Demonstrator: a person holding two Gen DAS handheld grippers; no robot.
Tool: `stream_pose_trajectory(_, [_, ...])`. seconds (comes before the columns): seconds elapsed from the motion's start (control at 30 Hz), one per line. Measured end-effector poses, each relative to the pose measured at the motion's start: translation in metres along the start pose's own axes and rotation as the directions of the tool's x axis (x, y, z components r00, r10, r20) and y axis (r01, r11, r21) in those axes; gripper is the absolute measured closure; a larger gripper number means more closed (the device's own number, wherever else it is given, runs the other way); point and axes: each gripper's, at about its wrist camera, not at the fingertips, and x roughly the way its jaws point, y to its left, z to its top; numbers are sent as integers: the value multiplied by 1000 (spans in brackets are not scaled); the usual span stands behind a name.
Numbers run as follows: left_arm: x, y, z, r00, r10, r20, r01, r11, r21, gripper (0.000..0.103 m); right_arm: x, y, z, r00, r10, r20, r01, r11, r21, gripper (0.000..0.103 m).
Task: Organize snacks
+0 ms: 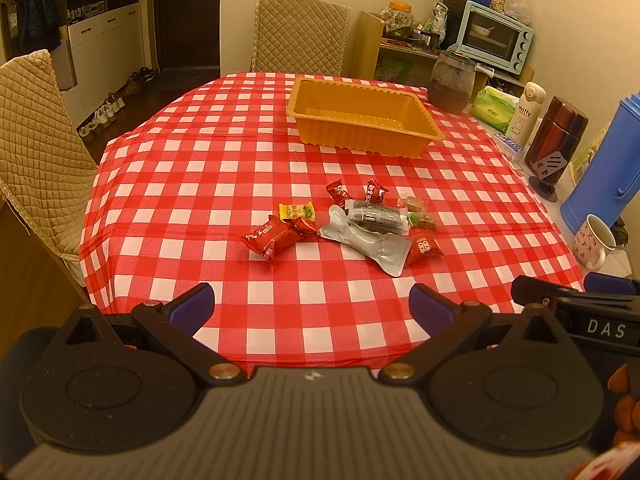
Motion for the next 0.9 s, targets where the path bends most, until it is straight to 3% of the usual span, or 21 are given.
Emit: stream_pose_trajectory(0.9, [12,3,-2,1000,-12,-16,11,1000,-15,1,11,-1,-3,1000,0,-8,0,1000,8,0])
